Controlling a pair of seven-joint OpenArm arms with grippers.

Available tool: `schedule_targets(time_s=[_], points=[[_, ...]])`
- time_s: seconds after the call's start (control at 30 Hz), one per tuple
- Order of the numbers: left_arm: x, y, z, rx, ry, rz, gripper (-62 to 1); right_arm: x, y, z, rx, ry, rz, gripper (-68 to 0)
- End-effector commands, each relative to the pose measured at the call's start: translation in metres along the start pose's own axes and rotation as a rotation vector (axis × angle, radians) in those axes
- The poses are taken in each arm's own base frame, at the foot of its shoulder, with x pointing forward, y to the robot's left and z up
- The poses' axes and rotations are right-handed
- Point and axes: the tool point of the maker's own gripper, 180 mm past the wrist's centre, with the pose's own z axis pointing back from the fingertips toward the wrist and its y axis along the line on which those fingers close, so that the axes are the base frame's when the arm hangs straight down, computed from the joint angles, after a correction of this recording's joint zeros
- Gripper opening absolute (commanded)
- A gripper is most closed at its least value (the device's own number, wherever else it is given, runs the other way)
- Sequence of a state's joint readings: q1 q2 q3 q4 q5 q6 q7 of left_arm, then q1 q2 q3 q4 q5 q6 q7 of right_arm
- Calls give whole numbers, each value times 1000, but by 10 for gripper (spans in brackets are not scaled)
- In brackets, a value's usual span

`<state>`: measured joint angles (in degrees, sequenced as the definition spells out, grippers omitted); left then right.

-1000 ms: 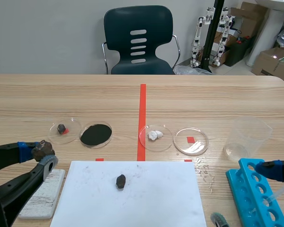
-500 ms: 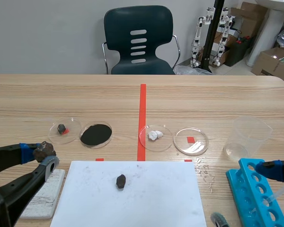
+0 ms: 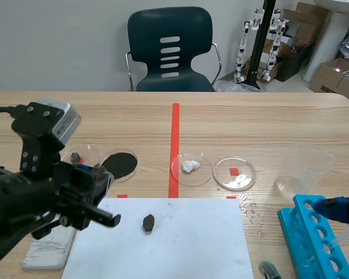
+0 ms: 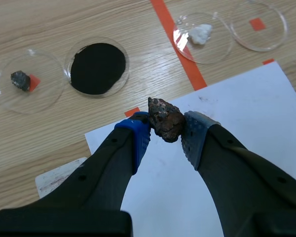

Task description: Lower the mineral onto the iron filings and hold still

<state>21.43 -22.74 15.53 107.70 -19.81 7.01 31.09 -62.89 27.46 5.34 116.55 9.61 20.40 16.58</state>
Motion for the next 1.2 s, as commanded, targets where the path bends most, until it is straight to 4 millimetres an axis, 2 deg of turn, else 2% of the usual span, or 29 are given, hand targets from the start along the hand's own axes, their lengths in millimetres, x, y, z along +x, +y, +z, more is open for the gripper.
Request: schedule_targets(time_s=[0.0, 0.43, 0.63, 0.73, 0.83, 1.0, 1.17], points=[[4, 9, -9, 38, 15, 22, -493, 9, -1, 0, 0, -35, 1, -65], [22, 34, -113, 141, 192, 238, -493, 9, -1, 0, 0, -35, 1, -65], [22, 47, -143, 212, 252, 299, -493, 9, -1, 0, 0, -35, 1, -65], [20, 52, -155, 235, 283, 299, -493, 9, -1, 0, 0, -35, 1, -65], [14, 66, -162, 291, 301, 313, -493, 9, -1, 0, 0, -35, 1, -65], [0, 80, -167, 336, 347, 311, -493, 9, -1, 0, 0, -35, 1, -65], [-9, 84, -170, 347, 380, 312, -493, 9, -1, 0, 0, -35, 1, -65]])
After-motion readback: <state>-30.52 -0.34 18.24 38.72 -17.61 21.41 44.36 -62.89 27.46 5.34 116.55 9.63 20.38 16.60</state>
